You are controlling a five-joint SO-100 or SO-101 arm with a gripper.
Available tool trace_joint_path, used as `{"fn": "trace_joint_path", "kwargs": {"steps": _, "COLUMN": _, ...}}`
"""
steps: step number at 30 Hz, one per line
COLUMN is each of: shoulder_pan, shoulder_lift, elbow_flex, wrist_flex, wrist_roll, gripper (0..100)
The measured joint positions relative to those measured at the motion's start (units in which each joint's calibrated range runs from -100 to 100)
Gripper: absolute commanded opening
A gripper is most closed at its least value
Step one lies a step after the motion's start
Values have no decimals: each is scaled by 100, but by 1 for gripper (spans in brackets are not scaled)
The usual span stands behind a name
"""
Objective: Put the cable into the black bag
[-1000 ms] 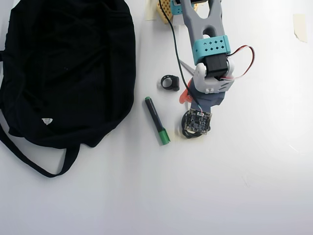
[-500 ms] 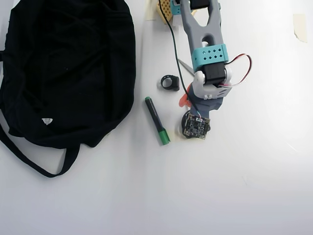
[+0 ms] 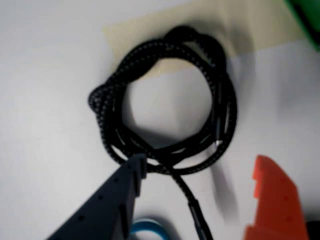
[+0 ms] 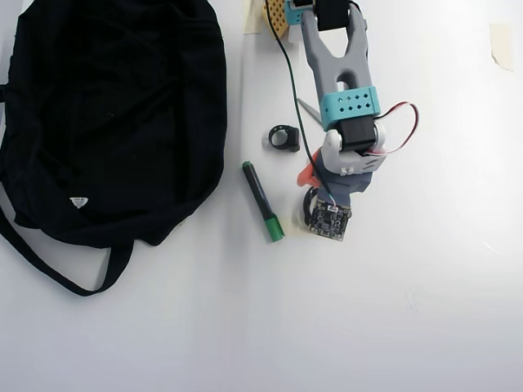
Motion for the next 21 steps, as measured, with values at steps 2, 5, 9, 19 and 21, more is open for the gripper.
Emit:
{"fn": "trace_joint_path", "kwargs": {"steps": 2, "shoulder_pan": 37, "shoulder_lift": 25, "elbow_flex": -55, "wrist_flex": 0, "wrist_roll": 0, "gripper": 27}}
{"fn": "trace_joint_path", "kwargs": {"steps": 5, "shoulder_pan": 88, "shoulder_lift": 25, "elbow_flex": -63, "wrist_flex": -94, "wrist_roll": 0, "gripper": 27}}
{"fn": "trace_joint_path", "kwargs": {"steps": 9, "shoulder_pan": 184, "shoulder_lift": 25, "elbow_flex": -63, "wrist_flex": -129, "wrist_roll": 0, "gripper": 27}}
{"fn": "trace_joint_path", "kwargs": {"steps": 19, "shoulder_pan": 235, "shoulder_lift": 399, "elbow_flex": -299, "wrist_flex": -163, "wrist_roll": 0, "gripper": 27}}
{"fn": "trace_joint_path", "kwargs": {"steps": 21, "shoulder_pan": 235, "shoulder_lift": 432, "elbow_flex": -338, "wrist_flex": -163, "wrist_roll": 0, "gripper": 27}}
